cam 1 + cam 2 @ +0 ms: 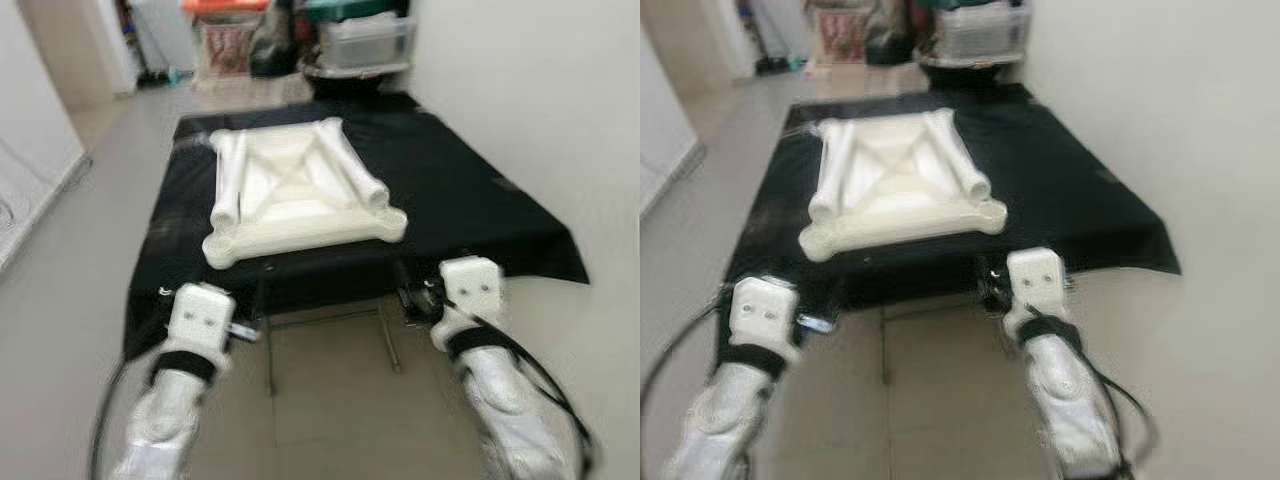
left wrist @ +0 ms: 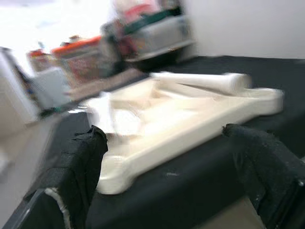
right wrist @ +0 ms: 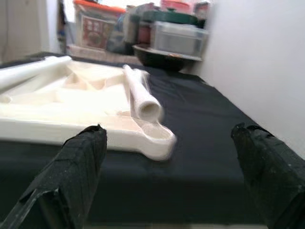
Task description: Building children table
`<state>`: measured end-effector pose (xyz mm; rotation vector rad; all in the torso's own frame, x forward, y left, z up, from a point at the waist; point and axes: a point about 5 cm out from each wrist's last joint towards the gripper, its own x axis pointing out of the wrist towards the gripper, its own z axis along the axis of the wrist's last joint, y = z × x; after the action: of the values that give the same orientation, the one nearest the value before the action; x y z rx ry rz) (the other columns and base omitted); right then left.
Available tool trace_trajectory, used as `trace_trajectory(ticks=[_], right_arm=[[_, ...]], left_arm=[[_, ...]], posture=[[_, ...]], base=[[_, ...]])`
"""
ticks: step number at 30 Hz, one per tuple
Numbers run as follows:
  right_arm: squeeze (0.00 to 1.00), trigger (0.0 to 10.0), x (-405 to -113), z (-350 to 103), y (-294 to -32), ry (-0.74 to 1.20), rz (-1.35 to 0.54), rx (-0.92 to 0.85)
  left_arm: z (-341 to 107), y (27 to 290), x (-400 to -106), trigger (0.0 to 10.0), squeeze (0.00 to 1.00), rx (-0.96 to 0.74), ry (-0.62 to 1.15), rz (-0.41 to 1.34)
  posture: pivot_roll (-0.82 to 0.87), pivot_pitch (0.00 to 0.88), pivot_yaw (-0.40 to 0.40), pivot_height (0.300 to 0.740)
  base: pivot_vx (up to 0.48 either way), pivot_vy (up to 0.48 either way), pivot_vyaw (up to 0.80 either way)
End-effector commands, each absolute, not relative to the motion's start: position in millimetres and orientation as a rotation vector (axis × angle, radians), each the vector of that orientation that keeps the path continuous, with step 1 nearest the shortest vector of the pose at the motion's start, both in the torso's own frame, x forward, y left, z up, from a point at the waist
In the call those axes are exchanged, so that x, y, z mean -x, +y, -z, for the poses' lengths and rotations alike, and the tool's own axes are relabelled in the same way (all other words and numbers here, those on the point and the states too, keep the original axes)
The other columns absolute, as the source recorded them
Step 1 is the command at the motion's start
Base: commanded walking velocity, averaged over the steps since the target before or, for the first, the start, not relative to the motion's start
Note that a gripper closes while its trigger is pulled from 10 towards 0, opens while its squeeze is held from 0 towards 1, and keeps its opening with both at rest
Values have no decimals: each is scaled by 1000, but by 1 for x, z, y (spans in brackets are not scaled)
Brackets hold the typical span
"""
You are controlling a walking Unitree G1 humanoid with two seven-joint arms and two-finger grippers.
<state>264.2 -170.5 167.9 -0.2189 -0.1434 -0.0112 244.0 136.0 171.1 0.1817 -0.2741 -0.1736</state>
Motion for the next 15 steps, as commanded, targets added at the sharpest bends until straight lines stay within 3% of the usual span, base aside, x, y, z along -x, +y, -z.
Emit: trace_trajectory(ticks=[1, 15], right_arm=[[0, 10000, -266, -166, -159, -143, -30, 212], [0, 10000, -280, -172, -163, -166, -43, 275]], left_arm=[[-166, 144, -244, 10000, 0, -199, -248, 152], [-167, 144, -246, 10000, 0, -205, -256, 143]], posture=[[-39, 0, 3, 740], [-35, 0, 0, 740]], base=[[307, 0, 0], [308, 0, 0]])
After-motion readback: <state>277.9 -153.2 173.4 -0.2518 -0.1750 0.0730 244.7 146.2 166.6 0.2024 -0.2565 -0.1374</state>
